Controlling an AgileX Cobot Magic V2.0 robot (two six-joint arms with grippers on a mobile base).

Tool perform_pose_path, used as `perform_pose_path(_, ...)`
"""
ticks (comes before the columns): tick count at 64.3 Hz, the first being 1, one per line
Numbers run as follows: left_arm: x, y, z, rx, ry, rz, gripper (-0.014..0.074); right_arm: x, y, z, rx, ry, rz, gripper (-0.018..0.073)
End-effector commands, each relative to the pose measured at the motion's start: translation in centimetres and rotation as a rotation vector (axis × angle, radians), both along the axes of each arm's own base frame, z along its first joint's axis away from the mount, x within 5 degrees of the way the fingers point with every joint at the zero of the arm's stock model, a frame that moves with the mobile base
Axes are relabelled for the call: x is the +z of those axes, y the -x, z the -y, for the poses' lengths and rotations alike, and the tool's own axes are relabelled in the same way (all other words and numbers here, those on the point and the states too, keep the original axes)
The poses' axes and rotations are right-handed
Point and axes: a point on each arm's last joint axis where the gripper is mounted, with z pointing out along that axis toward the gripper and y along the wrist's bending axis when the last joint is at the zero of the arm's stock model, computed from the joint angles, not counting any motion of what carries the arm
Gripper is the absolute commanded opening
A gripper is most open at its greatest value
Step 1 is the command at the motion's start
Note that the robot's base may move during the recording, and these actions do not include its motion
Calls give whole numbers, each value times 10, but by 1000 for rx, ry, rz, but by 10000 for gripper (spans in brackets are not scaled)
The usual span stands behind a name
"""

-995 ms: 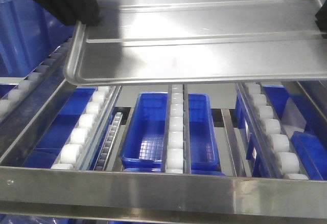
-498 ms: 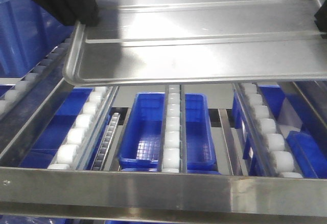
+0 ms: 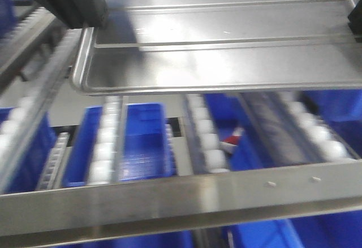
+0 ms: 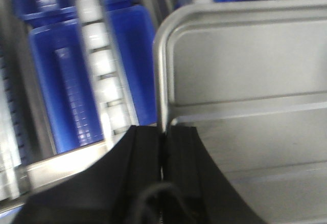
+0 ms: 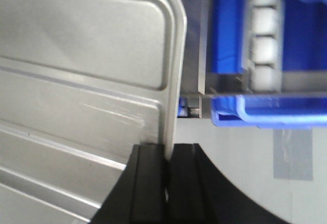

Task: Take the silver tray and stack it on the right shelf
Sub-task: 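Hold the silver tray level with both grippers while the base drives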

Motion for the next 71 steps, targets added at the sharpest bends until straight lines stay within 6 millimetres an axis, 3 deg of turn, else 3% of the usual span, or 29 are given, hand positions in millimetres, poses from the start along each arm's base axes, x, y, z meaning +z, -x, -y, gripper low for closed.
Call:
perform_pose_path(1, 14, 0, -12, 8, -68, 71, -99, 14, -1, 7, -3, 48, 100, 66)
perform_pose_path(71, 14, 0, -12, 8, -68, 71, -99, 14, -1, 7, -3, 50, 97, 66)
